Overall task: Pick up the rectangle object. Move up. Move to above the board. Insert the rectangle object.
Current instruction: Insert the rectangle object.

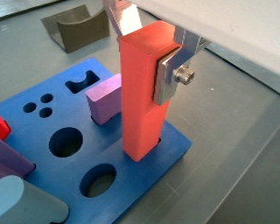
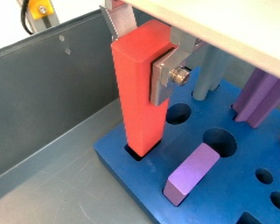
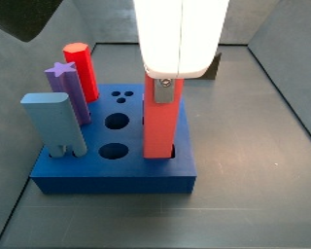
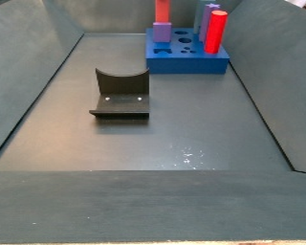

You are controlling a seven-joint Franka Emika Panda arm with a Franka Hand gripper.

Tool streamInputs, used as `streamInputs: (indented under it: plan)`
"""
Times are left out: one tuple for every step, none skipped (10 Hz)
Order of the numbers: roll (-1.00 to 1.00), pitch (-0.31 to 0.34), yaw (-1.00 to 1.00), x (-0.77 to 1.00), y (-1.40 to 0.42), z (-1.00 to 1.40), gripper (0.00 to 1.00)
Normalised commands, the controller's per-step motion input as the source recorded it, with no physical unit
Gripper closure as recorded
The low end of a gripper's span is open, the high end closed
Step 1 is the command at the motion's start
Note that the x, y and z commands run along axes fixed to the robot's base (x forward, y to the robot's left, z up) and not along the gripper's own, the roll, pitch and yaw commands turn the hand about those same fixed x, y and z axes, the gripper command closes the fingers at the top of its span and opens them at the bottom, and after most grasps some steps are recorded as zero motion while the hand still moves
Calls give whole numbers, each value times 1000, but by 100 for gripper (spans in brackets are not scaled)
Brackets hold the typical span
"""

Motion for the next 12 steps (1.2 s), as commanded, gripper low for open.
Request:
streamInputs:
  plan:
    - [74,0,0,97,-66,-203,100]
    - [76,0,-254,214,-63,-237,100]
    - [59,0,-491,349,-63,-229,100]
    - [39,0,-574,426,-86,-263,100]
    - [30,0,-571,437,-100,-294,100]
    - [43,0,-523,426,-57,-271,100]
    - [70,0,-434,217,-91,-291,100]
    - [97,0,-334,63,-106,-360,100]
    - [104,0,-257,51,-100,-409,100]
    - [109,-14,-234,57,-89,-494,100]
    - [93,-49,-206,71,-46,-543,100]
    - [89,-51,-206,49,-14,-554,100]
